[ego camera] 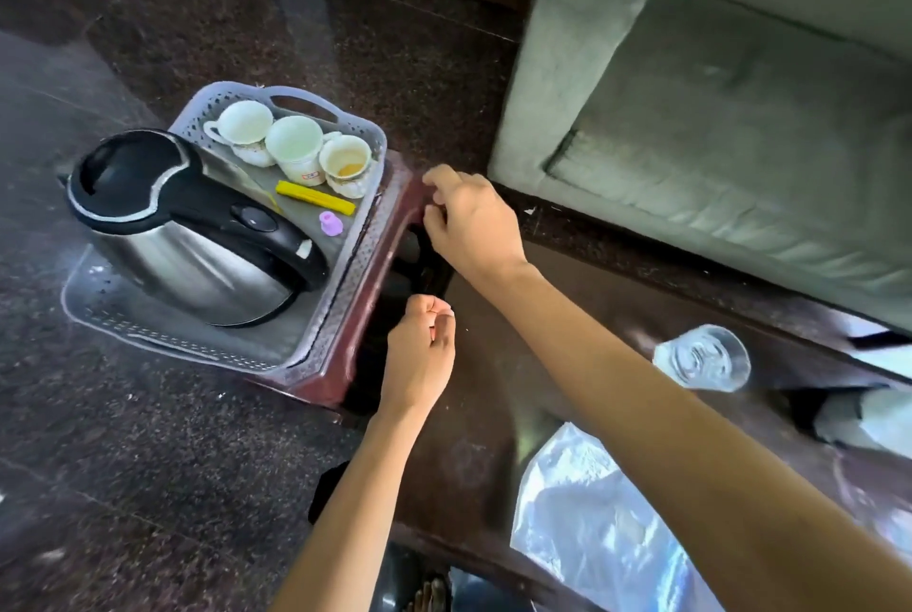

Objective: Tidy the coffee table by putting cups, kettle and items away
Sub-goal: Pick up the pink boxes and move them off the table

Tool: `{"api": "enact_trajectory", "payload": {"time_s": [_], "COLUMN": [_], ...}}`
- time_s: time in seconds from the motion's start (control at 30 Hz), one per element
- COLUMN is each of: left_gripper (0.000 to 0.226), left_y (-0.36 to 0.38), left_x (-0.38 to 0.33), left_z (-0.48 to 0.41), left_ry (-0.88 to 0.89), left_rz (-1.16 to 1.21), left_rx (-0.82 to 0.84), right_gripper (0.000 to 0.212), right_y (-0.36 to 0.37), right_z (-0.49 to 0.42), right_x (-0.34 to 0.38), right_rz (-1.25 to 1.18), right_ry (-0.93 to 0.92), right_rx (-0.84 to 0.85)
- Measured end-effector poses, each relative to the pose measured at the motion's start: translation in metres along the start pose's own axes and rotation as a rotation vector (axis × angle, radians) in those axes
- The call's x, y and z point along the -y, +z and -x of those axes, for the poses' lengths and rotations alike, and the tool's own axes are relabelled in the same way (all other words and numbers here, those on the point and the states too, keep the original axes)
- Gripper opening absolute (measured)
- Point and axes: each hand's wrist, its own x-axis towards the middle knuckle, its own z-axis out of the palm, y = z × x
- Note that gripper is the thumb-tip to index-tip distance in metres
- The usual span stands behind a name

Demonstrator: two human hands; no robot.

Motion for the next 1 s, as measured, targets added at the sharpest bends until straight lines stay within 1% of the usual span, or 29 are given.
{"api": "enact_trajectory", "payload": {"time_s": [0.1, 0.3, 0.37, 0.47, 0.6, 0.77, 0.8, 0.87, 0.93, 1.0], "left_gripper": [0.006, 0.010, 0.011, 0.008, 0.011, 0.012, 0.012, 0.010, 0.011, 0.009], "left_y": [0.014, 0.064, 0.089, 0.125, 0.171, 0.226, 0.238, 0.263, 0.285, 0.309], "left_x": [-0.007, -0.013, -0.017, -0.025, -0.030, -0.038, -0.041, -0.046, -0.051, -0.054], "left_z": [0.022, 0.075, 0.097, 0.129, 0.168, 0.210, 0.219, 0.234, 0.247, 0.258], "left_ry": [0.056, 0.148, 0.156, 0.104, 0.156, 0.176, 0.183, 0.207, 0.212, 0.215], "left_rz": [-0.027, -0.129, -0.155, -0.126, -0.179, -0.235, -0.239, -0.253, -0.285, -0.307], "left_rx": [0.050, 0.177, 0.257, 0.363, 0.428, 0.557, 0.570, 0.590, 0.612, 0.623], "right_gripper": [0.033, 0.032, 0.032, 0.029, 0.025, 0.018, 0.018, 0.026, 0.034, 0.036], "right_y": [-0.019, -0.044, -0.051, -0.061, -0.073, -0.084, -0.086, -0.090, -0.096, -0.103], "right_z": [0.044, 0.155, 0.196, 0.255, 0.328, 0.404, 0.418, 0.443, 0.463, 0.482], "right_x": [-0.029, -0.087, -0.106, -0.131, -0.161, -0.202, -0.211, -0.228, -0.245, -0.264], "right_rz": [-0.008, 0.021, 0.034, 0.048, 0.069, 0.076, 0.082, 0.093, 0.096, 0.104], "right_ry": [0.118, 0.334, 0.405, 0.530, 0.675, 0.826, 0.849, 0.895, 0.940, 0.978], "right_rx": [-0.037, -0.134, -0.140, -0.135, -0.126, -0.131, -0.130, -0.130, -0.154, -0.193]}}
